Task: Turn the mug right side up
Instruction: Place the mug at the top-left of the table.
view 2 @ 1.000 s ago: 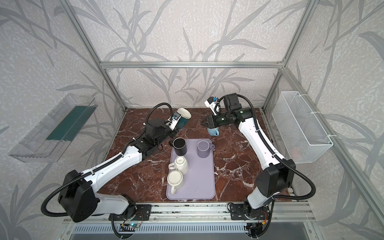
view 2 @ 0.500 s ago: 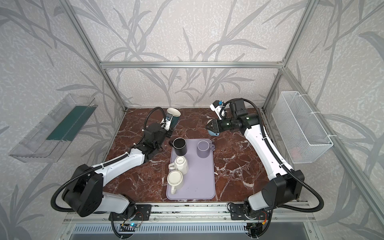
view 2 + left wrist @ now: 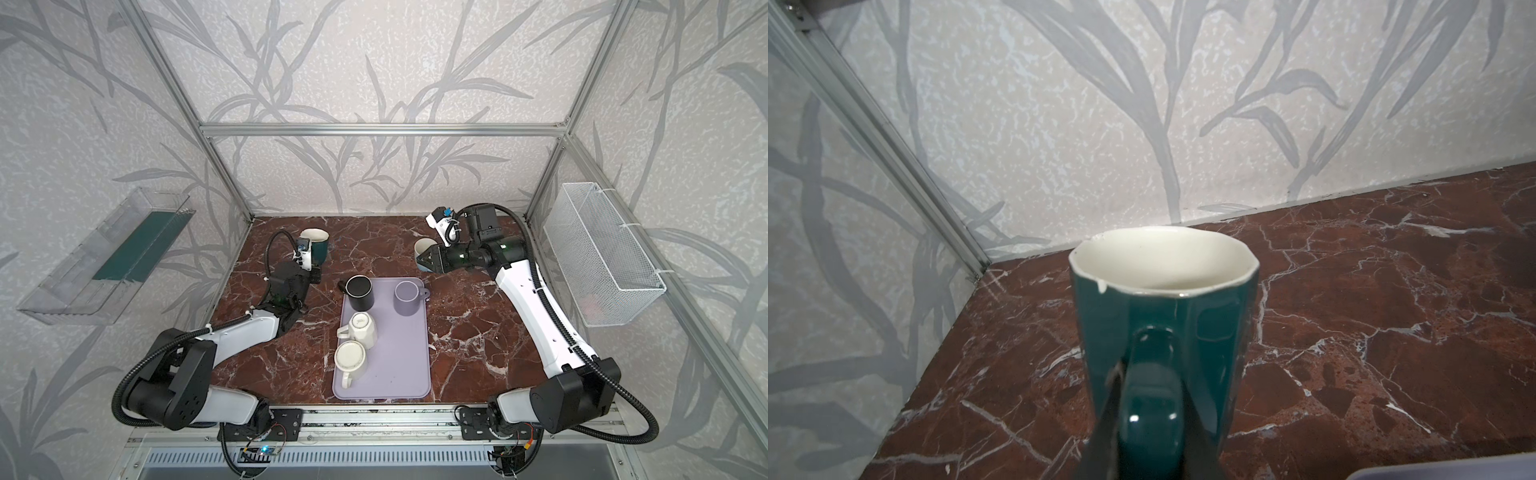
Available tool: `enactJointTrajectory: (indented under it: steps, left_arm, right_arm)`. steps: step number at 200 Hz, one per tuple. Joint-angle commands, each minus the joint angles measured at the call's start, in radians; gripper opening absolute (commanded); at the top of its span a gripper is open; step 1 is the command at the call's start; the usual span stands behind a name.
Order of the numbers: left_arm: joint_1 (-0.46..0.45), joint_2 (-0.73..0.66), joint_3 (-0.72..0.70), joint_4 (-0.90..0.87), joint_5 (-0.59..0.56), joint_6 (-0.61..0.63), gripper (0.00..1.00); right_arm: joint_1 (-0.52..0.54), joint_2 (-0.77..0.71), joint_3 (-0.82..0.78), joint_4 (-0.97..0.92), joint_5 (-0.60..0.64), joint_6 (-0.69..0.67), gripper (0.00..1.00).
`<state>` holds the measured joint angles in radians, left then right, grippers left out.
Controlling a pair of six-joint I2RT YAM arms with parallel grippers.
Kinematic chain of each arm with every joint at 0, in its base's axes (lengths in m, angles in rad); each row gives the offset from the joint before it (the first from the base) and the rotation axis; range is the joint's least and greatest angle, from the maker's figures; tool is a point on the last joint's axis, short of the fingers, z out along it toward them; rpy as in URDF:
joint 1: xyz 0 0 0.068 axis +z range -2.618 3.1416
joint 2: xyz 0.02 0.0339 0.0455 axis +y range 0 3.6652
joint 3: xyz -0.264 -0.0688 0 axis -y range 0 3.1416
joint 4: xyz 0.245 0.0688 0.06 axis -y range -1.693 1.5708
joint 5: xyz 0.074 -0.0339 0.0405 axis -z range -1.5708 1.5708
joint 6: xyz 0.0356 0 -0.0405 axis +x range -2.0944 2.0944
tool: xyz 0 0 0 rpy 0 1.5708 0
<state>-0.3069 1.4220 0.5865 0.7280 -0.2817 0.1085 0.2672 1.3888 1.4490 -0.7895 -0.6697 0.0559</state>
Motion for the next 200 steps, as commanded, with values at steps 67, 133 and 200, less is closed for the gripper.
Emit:
enactJointTrajectory:
  steps: [67, 133, 200]
  left_arm:
    - [0.012, 0.017, -0.061, 0.338, 0.112, -0.125, 0.00]
    - [0.017, 0.138, -0.132, 0.610, 0.109, -0.188, 0.00]
    - [0.017, 0.224, -0.151, 0.637, 0.086, -0.241, 0.00]
  right_arm:
    - [0.174, 0.254, 0.261, -0.042, 0.045, 0.029, 0.28]
    - [0.305, 0.633, 0.839, -0.310, 0.105, -0.007, 0.27]
    - [0.316, 0.617, 0.793, -0.301, 0.099, -0.013, 0.26]
